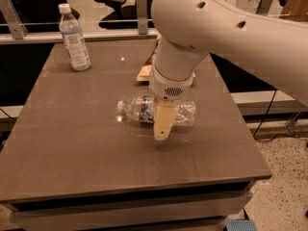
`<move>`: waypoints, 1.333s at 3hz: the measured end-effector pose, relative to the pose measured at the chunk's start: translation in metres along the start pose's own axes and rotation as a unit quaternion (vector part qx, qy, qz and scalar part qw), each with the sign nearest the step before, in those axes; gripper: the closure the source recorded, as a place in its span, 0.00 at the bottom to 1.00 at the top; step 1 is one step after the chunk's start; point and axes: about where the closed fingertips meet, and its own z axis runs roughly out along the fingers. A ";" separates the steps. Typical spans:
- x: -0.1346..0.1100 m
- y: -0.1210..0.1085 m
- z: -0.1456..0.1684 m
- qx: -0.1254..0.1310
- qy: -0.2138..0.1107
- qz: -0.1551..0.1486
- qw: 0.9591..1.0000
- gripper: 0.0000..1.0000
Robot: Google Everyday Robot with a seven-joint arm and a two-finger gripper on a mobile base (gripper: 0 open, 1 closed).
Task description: Knock water bottle over
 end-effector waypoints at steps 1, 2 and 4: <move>-0.006 0.004 -0.007 0.003 -0.021 0.002 1.000 0.00; -0.007 0.009 -0.014 0.007 -0.040 0.010 0.999 0.00; 0.006 0.027 -0.033 0.025 -0.090 0.046 0.995 0.00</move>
Offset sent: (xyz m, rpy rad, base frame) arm -0.0173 0.0021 0.0187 0.1327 0.0047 -0.0234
